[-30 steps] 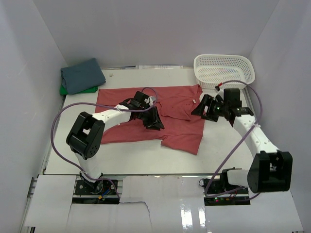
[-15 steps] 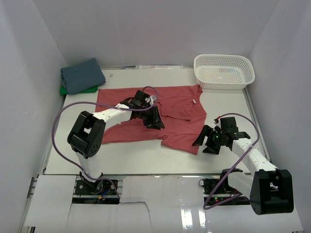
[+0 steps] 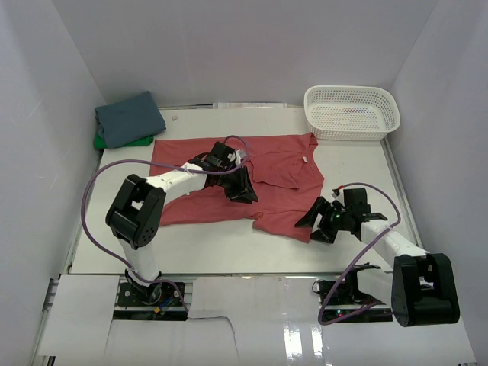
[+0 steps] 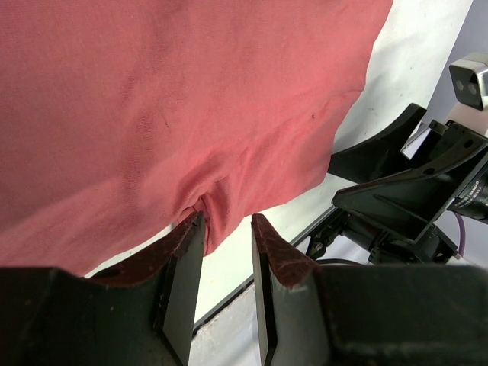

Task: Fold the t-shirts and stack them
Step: Fold the flattened tshirt in 1/3 of the way, then grap the side of the flattened tshirt closest away from the robot with both arms

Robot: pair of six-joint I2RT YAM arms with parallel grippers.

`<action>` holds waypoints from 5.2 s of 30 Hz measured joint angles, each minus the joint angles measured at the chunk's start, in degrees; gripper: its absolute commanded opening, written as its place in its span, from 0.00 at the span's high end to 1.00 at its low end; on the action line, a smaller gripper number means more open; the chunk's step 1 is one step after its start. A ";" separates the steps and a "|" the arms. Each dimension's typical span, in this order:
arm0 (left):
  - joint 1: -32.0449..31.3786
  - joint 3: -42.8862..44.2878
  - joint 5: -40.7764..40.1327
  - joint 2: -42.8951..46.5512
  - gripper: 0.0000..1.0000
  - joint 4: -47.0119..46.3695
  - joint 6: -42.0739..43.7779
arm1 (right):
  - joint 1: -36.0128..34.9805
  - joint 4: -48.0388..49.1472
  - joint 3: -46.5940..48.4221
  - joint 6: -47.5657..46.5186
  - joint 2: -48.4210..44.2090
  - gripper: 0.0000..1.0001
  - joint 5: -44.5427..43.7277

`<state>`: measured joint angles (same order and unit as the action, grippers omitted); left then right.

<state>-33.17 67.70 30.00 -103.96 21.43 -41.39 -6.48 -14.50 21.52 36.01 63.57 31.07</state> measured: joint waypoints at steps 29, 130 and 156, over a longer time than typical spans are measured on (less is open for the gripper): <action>0.00 0.00 0.02 -0.09 0.59 0.00 0.00 | -0.83 13.51 -0.72 14.84 1.53 0.26 15.52; 11.43 -0.98 -8.52 17.75 0.56 7.89 9.66 | 0.85 1.55 5.01 -9.99 6.03 0.49 -1.22; 14.62 -3.63 -6.78 18.14 0.56 10.95 11.56 | -4.42 9.84 9.55 -6.84 14.71 0.61 -4.20</action>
<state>-18.55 64.07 23.22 -85.82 32.38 -29.82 -10.90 -4.67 31.07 29.17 78.28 26.87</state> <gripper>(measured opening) 0.441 0.404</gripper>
